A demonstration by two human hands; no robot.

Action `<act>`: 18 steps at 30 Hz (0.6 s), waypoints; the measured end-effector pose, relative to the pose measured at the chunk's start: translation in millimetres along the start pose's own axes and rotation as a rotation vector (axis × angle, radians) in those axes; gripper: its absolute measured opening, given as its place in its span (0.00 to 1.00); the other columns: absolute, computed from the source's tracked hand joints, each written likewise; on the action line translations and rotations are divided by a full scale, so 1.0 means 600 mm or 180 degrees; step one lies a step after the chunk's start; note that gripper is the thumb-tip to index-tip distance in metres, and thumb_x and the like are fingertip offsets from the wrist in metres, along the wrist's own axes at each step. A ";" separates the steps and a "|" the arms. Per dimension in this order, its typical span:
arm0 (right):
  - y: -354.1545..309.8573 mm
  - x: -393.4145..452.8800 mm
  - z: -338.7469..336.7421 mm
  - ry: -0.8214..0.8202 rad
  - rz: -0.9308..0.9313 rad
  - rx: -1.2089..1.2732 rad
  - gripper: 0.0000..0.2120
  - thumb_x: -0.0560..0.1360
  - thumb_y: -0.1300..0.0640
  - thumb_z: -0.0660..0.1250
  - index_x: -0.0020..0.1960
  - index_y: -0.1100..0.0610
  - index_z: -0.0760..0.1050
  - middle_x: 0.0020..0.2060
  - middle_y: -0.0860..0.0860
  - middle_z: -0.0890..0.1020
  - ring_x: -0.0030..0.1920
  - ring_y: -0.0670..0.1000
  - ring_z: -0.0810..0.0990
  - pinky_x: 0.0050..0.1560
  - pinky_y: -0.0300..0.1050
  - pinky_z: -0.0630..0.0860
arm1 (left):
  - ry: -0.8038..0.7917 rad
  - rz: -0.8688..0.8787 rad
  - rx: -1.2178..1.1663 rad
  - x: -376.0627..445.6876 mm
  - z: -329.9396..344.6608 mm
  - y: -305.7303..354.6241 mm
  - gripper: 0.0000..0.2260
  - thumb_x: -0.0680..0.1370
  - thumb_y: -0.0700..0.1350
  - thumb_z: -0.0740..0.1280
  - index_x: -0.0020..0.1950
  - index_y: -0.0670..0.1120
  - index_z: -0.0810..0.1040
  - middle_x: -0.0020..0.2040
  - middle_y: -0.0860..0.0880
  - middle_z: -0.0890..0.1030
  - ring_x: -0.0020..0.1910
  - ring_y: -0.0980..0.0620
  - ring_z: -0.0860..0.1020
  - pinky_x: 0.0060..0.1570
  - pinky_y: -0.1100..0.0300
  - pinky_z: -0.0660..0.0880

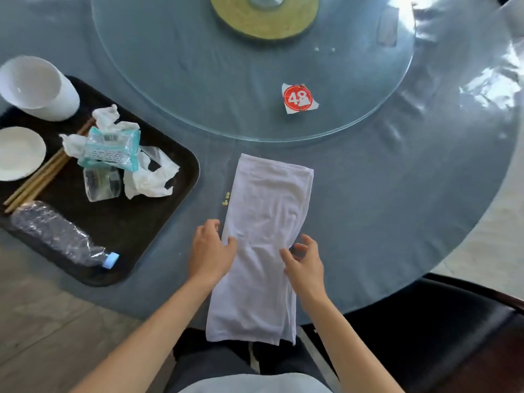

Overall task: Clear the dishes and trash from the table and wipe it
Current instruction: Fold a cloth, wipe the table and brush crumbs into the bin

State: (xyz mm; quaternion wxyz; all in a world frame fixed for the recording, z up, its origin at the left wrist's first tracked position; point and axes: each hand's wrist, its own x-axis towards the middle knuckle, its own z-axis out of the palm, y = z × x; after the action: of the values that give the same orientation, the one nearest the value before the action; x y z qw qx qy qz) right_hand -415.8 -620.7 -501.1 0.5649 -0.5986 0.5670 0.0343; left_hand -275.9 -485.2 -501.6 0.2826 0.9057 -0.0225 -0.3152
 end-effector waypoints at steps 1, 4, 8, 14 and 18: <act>-0.009 0.002 0.005 0.0033 0.0086 0.0028 0.32 0.77 0.50 0.74 0.75 0.51 0.64 0.59 0.48 0.79 0.51 0.41 0.80 0.47 0.43 0.81 | -0.0169 -0.0028 0.0115 0.010 -0.002 0.006 0.20 0.78 0.47 0.67 0.69 0.44 0.71 0.62 0.48 0.77 0.60 0.44 0.76 0.52 0.56 0.67; -0.031 0.019 0.008 -0.0023 0.0396 0.0078 0.29 0.74 0.48 0.76 0.69 0.47 0.64 0.54 0.48 0.80 0.50 0.45 0.80 0.42 0.40 0.76 | -0.0353 -0.0216 0.0107 0.021 -0.009 0.033 0.17 0.77 0.46 0.69 0.65 0.44 0.75 0.54 0.50 0.82 0.60 0.46 0.77 0.51 0.57 0.70; -0.037 0.042 -0.004 -0.0466 0.0600 -0.0041 0.16 0.72 0.53 0.76 0.55 0.62 0.81 0.50 0.59 0.86 0.42 0.51 0.84 0.39 0.44 0.79 | -0.0361 -0.0520 -0.0242 0.024 -0.012 0.048 0.09 0.73 0.42 0.70 0.34 0.44 0.74 0.31 0.49 0.74 0.37 0.45 0.73 0.34 0.58 0.67; -0.076 -0.007 -0.053 -0.0729 -0.0024 0.0331 0.12 0.72 0.56 0.70 0.52 0.61 0.81 0.50 0.63 0.84 0.44 0.52 0.82 0.45 0.47 0.78 | -0.0507 -0.0323 -0.0674 -0.003 -0.034 0.077 0.03 0.75 0.44 0.71 0.43 0.45 0.83 0.42 0.48 0.85 0.45 0.46 0.81 0.38 0.58 0.73; -0.092 -0.065 -0.101 -0.0717 -0.0585 0.0624 0.06 0.80 0.59 0.68 0.43 0.57 0.76 0.31 0.46 0.73 0.36 0.46 0.70 0.39 0.39 0.69 | -0.0945 0.0155 -0.1284 -0.049 -0.078 0.103 0.04 0.79 0.46 0.72 0.50 0.47 0.84 0.46 0.51 0.86 0.43 0.55 0.80 0.44 0.60 0.73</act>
State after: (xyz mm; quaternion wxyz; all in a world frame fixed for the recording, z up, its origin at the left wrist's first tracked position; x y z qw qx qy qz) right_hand -426.1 -654.6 -417.7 0.6812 -0.5823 0.4436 -0.0061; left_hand -263.6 -507.3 -422.7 0.4587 0.7740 -0.0221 -0.4359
